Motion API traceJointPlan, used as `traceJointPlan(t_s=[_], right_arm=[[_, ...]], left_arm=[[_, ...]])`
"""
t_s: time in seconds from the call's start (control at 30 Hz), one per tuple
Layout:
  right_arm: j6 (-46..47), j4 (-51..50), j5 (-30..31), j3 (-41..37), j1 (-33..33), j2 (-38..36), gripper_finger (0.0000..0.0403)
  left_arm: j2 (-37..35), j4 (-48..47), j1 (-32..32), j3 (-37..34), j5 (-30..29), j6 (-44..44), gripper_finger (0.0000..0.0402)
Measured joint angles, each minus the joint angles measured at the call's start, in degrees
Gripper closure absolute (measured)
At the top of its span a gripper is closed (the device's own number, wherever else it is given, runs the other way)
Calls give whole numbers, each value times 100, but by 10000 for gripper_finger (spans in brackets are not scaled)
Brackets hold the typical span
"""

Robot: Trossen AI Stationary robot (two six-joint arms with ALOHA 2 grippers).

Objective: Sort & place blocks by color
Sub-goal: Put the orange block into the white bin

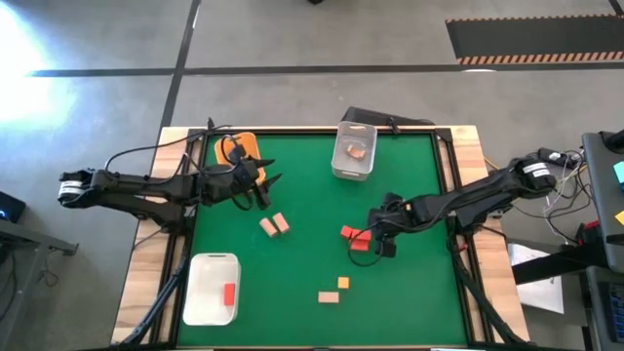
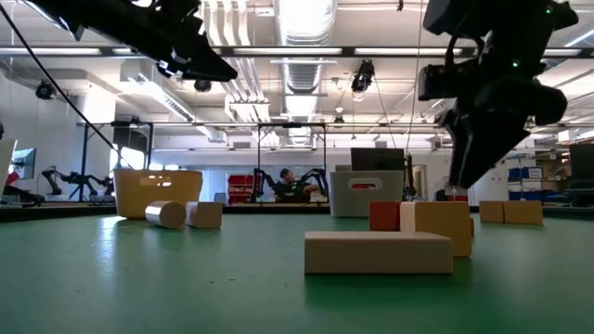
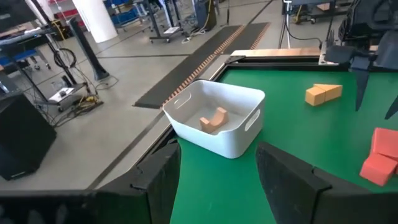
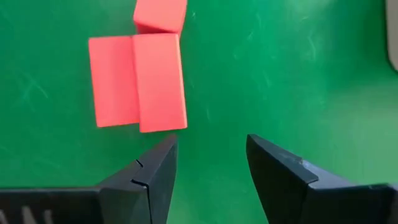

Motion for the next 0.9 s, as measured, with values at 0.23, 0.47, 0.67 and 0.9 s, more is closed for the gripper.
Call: traceJointPlan(t_s=[0.23,0.47,0.67,0.9], right_arm=[[-64,339,-64,-2,-2,323,220],[-140,799,-298,-2,0,407,220],[-45,1079,-308,11,-2,691,220],[-21,1070,-290,-3,-8,1169,221]], left_arm=[[0,62,-2,-19,0,0,210],[7,142,-2,-33,0,-8,210],[11,244,-4,-39,0,-17,210],[11,295,-4,-52,1,-24,210]])
